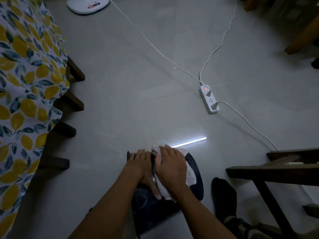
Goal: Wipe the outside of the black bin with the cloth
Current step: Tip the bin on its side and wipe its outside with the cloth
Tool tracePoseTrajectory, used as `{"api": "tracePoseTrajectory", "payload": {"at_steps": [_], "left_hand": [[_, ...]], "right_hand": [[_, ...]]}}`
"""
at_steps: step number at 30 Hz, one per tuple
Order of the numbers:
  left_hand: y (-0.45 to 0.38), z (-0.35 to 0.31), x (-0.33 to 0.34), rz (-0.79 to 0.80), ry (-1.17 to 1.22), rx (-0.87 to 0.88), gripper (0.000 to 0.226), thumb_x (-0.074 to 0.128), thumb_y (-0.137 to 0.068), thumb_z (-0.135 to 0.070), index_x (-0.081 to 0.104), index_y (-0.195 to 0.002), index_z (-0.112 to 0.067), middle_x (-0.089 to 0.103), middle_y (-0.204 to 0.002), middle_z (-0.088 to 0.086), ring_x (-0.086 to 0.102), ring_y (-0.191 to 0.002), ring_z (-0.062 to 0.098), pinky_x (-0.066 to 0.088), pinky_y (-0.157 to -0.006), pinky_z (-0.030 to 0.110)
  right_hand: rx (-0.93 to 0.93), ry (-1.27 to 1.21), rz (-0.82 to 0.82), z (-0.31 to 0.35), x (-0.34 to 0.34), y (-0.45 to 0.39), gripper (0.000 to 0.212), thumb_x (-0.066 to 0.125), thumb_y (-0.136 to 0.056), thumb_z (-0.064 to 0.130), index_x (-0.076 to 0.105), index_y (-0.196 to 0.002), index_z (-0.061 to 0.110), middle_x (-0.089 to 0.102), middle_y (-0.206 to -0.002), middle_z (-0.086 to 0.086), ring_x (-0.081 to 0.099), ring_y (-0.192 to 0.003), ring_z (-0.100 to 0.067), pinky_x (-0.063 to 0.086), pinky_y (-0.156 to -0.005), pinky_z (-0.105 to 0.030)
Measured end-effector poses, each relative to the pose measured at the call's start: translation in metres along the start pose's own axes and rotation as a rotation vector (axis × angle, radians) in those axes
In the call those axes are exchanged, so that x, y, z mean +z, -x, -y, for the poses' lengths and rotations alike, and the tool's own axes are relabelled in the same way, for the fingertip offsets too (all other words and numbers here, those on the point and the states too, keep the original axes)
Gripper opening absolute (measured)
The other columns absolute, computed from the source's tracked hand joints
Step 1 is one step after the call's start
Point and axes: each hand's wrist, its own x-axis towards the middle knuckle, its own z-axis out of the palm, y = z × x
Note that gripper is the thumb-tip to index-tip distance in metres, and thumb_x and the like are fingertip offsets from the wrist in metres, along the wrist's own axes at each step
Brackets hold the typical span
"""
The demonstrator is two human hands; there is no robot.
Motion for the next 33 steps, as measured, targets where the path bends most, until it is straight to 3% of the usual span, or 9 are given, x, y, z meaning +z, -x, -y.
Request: {"api": "tracePoseTrajectory", "payload": {"at_steps": [5,9,15,20,24,29,33], "left_hand": [[0.001,0.000,0.000,0.043,0.023,-0.044,0.164,0.077,-0.036,-0.088,-0.009,-0.158,-0.019,-0.007,-0.167,0.009,-0.003,-0.153,0.029,-0.001,-0.122,0.047],[0.002,-0.002,-0.001,0.040,0.016,-0.056,0.165,0.078,-0.035,-0.087,-0.009,-0.158,-0.017,-0.009,-0.167,0.010,-0.005,-0.153,0.029,-0.002,-0.121,0.047],[-0.002,0.002,0.003,-0.013,0.012,-0.002,0.164,0.074,-0.031,-0.090,-0.004,-0.158,-0.023,0.001,-0.167,0.007,0.004,-0.152,0.029,0.003,-0.123,0.049],[-0.003,0.005,0.008,-0.012,0.038,-0.028,0.169,0.070,-0.026,-0.093,-0.004,-0.158,-0.021,0.001,-0.167,0.007,0.004,-0.152,0.028,0.003,-0.123,0.048],[0.004,0.003,0.012,-0.005,0.021,-0.034,0.172,0.069,-0.029,-0.094,-0.010,-0.158,-0.012,-0.009,-0.167,0.012,-0.005,-0.153,0.029,-0.003,-0.123,0.048],[0.007,0.000,0.012,0.004,0.008,-0.042,0.173,0.071,-0.031,-0.092,-0.011,-0.156,-0.007,-0.012,-0.166,0.014,-0.009,-0.153,0.030,-0.006,-0.122,0.050],[0.011,-0.001,0.022,-0.042,0.029,-0.031,0.172,0.074,-0.033,-0.089,-0.014,-0.156,-0.008,-0.014,-0.166,0.013,-0.012,-0.153,0.027,-0.010,-0.122,0.048]], "right_hand": [[0.151,0.056,-0.046,-0.005,-0.002,-0.004,0.047,0.025,-0.104,0.047,0.065,-0.121,0.027,0.069,-0.124,0.002,0.061,-0.119,-0.022,0.043,-0.105,-0.045],[0.286,0.084,-0.091,0.011,-0.004,0.006,0.047,0.034,-0.099,0.043,0.068,-0.121,0.019,0.069,-0.130,-0.008,0.060,-0.125,-0.033,0.045,-0.105,-0.056],[0.007,-0.001,0.038,0.003,-0.009,0.012,0.052,0.023,-0.103,0.049,0.059,-0.138,0.032,0.060,-0.145,0.007,0.047,-0.143,-0.015,0.034,-0.121,-0.045],[-0.074,-0.042,-0.037,-0.011,-0.022,0.000,0.033,0.038,-0.106,0.040,0.064,-0.127,0.034,0.070,-0.122,0.011,0.060,-0.121,-0.009,0.044,-0.110,-0.037],[-0.037,0.019,-0.067,-0.034,-0.022,-0.005,0.032,0.038,-0.103,0.036,0.066,-0.114,0.026,0.070,-0.108,0.005,0.064,-0.103,-0.017,0.048,-0.097,-0.036],[0.011,0.112,-0.128,-0.047,-0.032,0.036,0.041,0.040,-0.102,0.033,0.059,-0.137,0.022,0.061,-0.142,-0.003,0.052,-0.136,-0.028,0.039,-0.112,-0.041],[-0.203,0.057,0.088,-0.023,-0.026,0.084,0.058,0.030,-0.101,0.042,0.040,-0.155,0.025,0.035,-0.165,0.000,0.024,-0.156,-0.026,0.020,-0.120,-0.046]]}}
